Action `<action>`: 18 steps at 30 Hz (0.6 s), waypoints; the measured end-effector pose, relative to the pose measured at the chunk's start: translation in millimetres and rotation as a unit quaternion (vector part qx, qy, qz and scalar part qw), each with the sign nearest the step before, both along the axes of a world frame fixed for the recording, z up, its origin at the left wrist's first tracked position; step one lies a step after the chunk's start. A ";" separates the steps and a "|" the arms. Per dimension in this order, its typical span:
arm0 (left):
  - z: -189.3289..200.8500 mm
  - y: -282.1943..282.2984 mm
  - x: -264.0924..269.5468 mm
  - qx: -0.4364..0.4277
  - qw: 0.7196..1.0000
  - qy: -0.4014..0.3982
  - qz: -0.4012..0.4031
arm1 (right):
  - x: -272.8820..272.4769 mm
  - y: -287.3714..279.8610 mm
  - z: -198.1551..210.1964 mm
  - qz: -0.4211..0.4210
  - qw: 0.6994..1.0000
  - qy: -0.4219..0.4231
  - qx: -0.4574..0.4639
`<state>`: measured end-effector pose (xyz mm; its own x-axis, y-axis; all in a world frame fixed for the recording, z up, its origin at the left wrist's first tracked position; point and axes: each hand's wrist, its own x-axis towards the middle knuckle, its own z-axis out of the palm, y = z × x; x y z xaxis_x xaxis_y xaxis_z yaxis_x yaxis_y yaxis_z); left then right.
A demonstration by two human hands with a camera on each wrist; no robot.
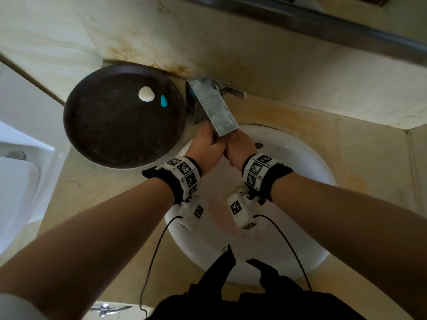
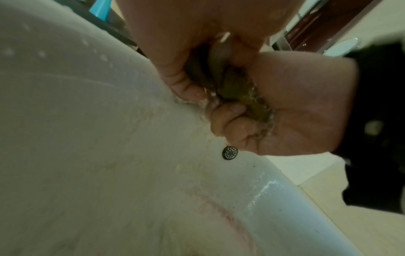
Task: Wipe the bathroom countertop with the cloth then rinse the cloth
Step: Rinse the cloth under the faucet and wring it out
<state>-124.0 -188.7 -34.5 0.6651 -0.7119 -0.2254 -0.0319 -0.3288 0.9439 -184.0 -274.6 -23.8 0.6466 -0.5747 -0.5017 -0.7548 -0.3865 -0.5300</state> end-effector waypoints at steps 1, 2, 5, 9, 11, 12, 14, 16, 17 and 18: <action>-1.6 -0.6 -0.2 -0.010 1.000 -0.005 0.003 | 2.3 0.8 0.1 -0.002 1.000 0.010 -0.015; -1.3 -0.8 -0.6 -0.019 1.000 -0.011 0.007 | 4.1 0.2 3.0 0.012 1.000 0.007 -0.028; -3.1 -0.6 -0.1 -0.034 0.998 -0.038 0.025 | 9.3 -3.0 8.8 0.073 0.995 0.034 -0.060; -6.7 -3.6 -0.5 0.001 0.999 -0.028 0.041 | 7.9 -4.7 9.2 0.016 1.000 0.013 -0.002; -4.9 -6.1 -1.1 0.007 0.998 -0.048 0.046 | 4.3 -5.0 9.1 -0.063 0.996 -0.031 0.058; -4.7 -7.5 -0.6 0.009 0.997 -0.055 0.046 | 3.4 -4.0 8.8 -0.087 0.992 -0.042 0.080; -3.2 -9.0 0.8 0.034 0.997 -0.066 0.038 | 0.0 -6.5 1.0 -0.148 0.980 -0.067 0.114; -5.4 -7.9 2.8 0.056 0.995 -0.066 0.046 | -3.6 -6.0 4.2 -0.183 0.966 -0.106 0.149; -5.1 -6.0 3.0 0.062 0.994 -0.064 0.056 | -7.2 -6.6 2.5 -0.210 0.957 -0.120 0.158; -5.7 -4.2 2.9 0.068 0.994 -0.060 0.065 | -9.5 -6.9 0.4 -0.212 0.956 -0.135 0.151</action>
<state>-121.1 -192.8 -40.1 0.7775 -0.5863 -0.2276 -0.0907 -0.4626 0.8819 -193.5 -281.5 -23.4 0.5161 -0.6690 -0.5348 -0.6299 0.1266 -0.7663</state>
